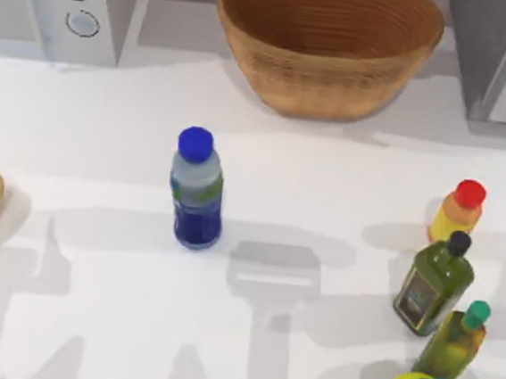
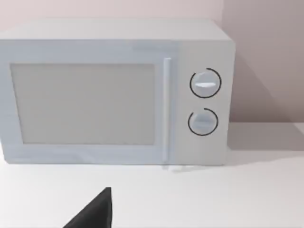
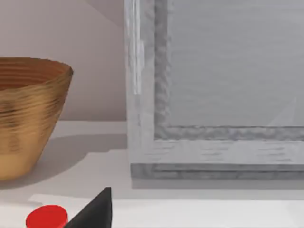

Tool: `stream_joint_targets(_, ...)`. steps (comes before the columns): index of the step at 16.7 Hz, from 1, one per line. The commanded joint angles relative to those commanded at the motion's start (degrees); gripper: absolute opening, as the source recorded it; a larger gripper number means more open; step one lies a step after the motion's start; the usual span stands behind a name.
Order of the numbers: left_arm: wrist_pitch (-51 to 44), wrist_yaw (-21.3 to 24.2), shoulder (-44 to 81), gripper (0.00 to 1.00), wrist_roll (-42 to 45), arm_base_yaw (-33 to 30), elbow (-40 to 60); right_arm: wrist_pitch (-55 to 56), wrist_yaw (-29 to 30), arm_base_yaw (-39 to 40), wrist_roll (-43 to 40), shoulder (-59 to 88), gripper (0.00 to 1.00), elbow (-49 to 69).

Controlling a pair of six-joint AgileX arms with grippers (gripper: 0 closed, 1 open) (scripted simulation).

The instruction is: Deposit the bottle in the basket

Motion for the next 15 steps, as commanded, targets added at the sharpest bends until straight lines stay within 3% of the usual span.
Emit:
stream_joint_targets(4,1.6,0.6,1.7,1.00,0.2,-0.3,0.5,0.0,0.0,0.0,0.0,0.0,1.00,0.0)
stream_joint_targets(7,8.1,2.9,8.8,1.00,0.7,-1.4,2.1,0.0,0.0,0.0,0.0,0.0,1.00,0.0)
stream_joint_targets(11,23.5,7.3,26.3,1.00,2.0,-3.4,4.0,0.0,0.0,0.0,0.0,0.0,1.00,0.0)
stream_joint_targets(15,43.1,12.6,52.6,1.00,3.2,-5.7,5.1,0.0,0.0,0.0,0.0,0.0,1.00,0.0)
